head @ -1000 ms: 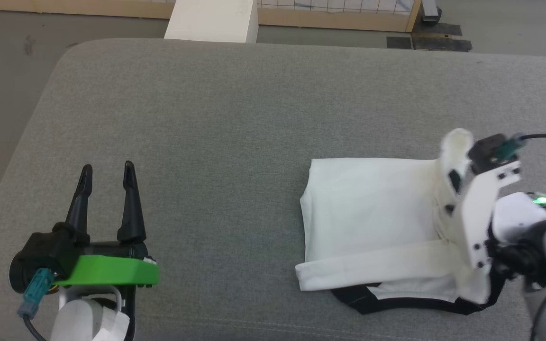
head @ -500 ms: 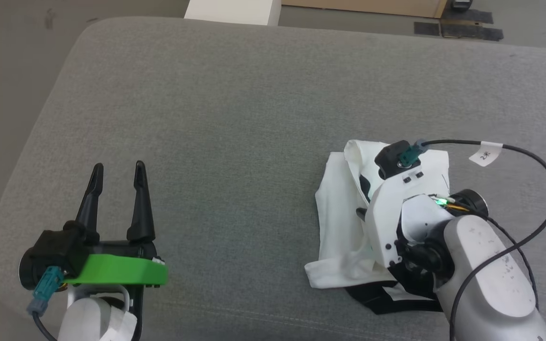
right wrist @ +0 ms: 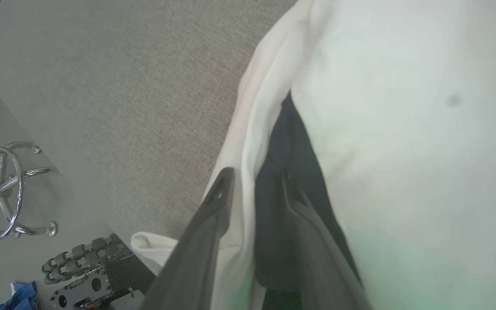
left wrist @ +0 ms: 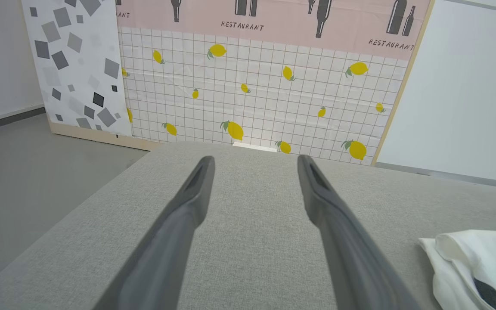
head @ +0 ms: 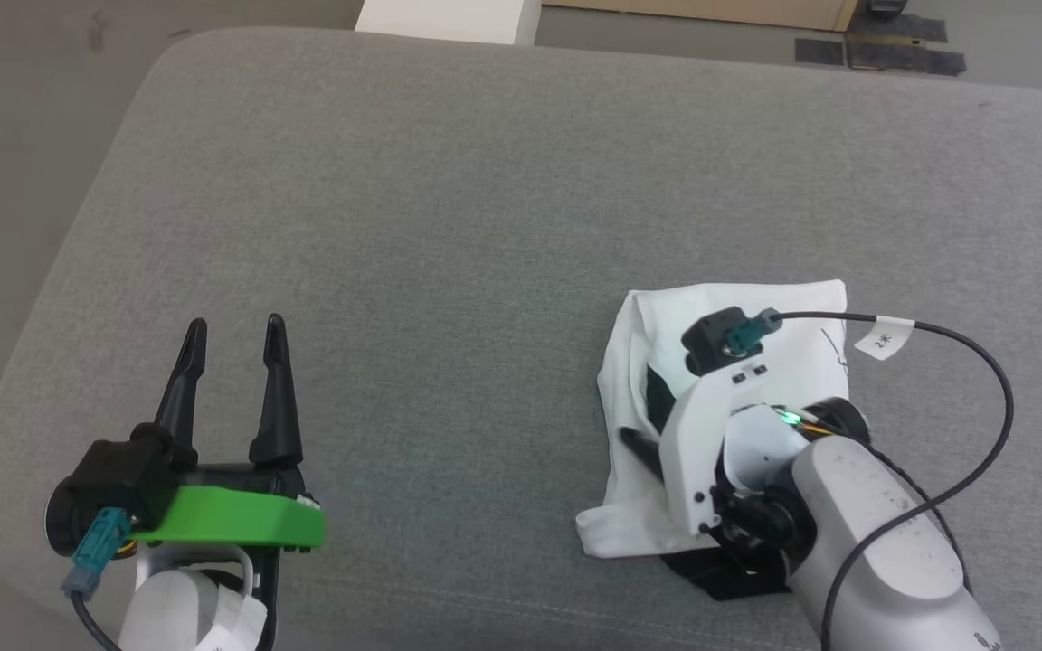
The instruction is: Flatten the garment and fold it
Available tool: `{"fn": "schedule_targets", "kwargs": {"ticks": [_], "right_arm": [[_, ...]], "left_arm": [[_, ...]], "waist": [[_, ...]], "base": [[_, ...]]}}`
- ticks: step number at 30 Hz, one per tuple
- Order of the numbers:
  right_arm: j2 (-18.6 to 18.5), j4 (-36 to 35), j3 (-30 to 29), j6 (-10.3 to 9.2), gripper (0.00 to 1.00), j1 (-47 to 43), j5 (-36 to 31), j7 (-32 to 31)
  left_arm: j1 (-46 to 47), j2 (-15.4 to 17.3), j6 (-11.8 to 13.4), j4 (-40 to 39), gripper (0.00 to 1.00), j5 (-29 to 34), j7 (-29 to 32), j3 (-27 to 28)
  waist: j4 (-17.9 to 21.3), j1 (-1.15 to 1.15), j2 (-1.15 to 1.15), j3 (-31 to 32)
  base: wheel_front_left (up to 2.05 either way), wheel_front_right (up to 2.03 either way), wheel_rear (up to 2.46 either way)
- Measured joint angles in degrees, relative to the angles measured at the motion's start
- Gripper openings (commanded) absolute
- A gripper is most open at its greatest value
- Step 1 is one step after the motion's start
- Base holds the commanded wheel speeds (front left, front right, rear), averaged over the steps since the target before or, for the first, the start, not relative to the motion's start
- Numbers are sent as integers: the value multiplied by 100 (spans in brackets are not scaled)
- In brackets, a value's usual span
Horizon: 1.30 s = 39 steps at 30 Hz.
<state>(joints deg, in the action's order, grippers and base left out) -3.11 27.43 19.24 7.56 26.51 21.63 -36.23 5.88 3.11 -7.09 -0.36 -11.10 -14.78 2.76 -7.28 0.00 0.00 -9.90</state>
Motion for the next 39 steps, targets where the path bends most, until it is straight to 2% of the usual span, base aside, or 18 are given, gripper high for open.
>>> {"fn": "schedule_targets", "kwargs": {"ticks": [4,8,13,17,20,27,38,39], "right_arm": [[13,-353,324,1,100,112,623,302],[40,-762,136,1,100,198,550,533],[-36,-1195,-836,1,100,70,-152,481],[-107,-1415,-1674,0,100,-382,-816,176],[-94,-1489,-2014,0,100,-684,-1141,-111],[-5,-1360,-2220,1,100,-968,-1461,-534],[-21,-792,-2068,0,100,-896,-1265,-563],[-20,-757,-2063,0,48,-878,-1254,-569]], "left_arm": [[-2,-2,0,4,100,-5,0,-11],[-5,-4,0,-4,100,-5,0,-18],[-12,-7,-1,-32,100,-5,0,-33],[-15,-7,-1,-82,100,-5,-1,-57],[-14,-7,-1,-124,100,-5,0,-69],[2,-8,-1,-182,100,-5,0,-111],[68,-8,-1,-147,100,-82,0,-160],[68,-8,-1,-145,100,-82,0,-160]], "waist": [[104,0,0,106],[218,0,0,208],[352,0,0,297],[397,0,0,276],[404,0,0,212],[349,0,0,25],[84,0,0,-151],[69,0,0,-159]], "base": [[0,0,0],[0,0,0],[0,0,0],[0,0,0],[0,0,0],[0,0,0],[0,0,0],[0,0,0]]}}
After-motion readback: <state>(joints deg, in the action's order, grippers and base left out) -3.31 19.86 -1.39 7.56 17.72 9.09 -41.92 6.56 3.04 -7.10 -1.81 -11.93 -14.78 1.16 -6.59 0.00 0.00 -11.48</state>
